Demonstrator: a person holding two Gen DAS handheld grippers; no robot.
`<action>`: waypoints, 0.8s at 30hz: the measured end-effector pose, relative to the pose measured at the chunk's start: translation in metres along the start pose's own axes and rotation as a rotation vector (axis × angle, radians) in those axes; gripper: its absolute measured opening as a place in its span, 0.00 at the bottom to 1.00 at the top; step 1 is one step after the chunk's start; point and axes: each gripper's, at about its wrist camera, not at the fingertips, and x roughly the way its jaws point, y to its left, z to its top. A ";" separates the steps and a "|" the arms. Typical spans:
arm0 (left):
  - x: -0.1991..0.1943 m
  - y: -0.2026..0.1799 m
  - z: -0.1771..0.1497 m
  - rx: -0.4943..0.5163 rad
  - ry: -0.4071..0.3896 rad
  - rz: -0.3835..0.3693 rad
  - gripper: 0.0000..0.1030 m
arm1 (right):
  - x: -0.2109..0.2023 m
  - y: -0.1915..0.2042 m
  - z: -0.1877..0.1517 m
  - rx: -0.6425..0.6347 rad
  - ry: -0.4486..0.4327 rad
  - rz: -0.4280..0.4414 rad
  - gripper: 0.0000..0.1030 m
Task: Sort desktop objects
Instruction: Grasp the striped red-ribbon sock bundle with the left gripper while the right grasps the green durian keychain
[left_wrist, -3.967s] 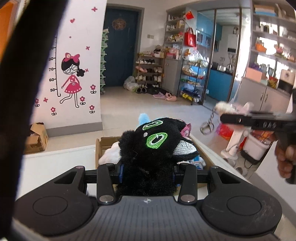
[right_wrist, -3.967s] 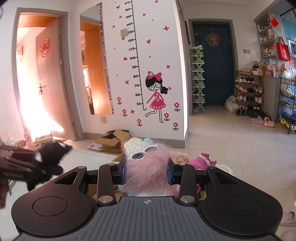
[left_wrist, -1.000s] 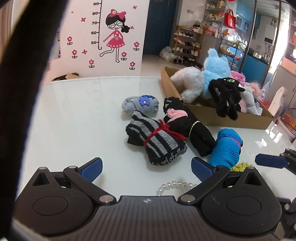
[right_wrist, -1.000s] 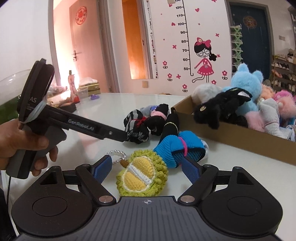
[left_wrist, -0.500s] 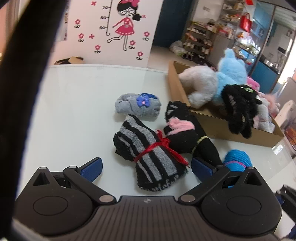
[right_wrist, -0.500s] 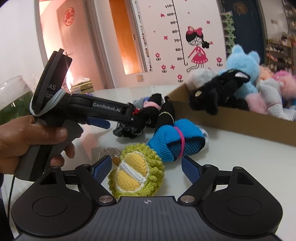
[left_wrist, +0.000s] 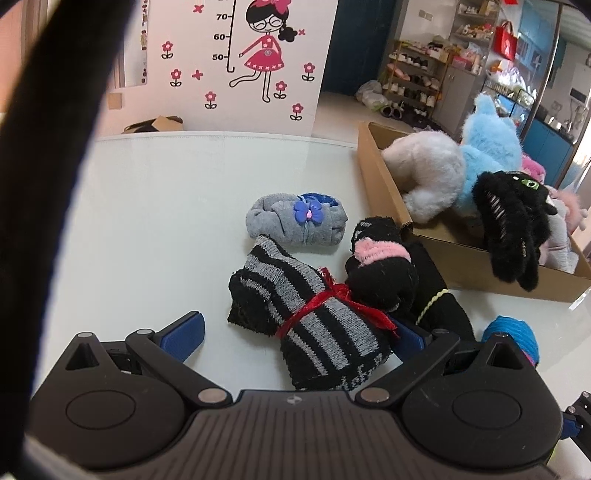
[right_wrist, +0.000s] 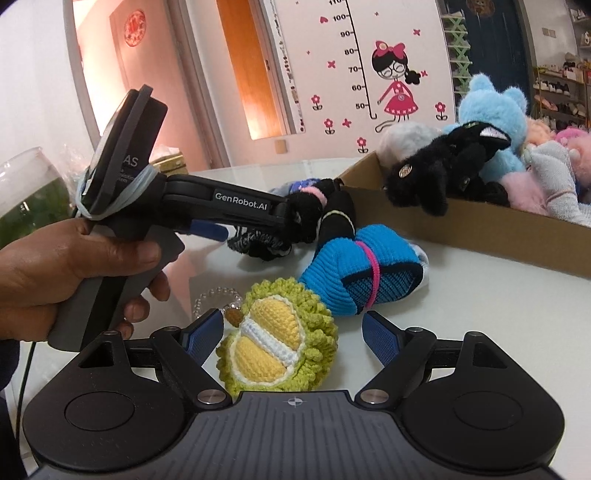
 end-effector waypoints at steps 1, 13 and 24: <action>0.000 0.000 0.000 0.006 -0.001 0.006 0.99 | 0.000 0.000 0.000 0.001 0.000 0.000 0.84; -0.006 0.022 0.001 -0.019 -0.021 0.101 0.99 | 0.007 -0.002 0.002 0.047 0.032 0.024 0.76; -0.026 0.049 -0.011 -0.007 -0.010 0.148 0.99 | -0.002 0.009 -0.005 0.021 0.045 0.060 0.64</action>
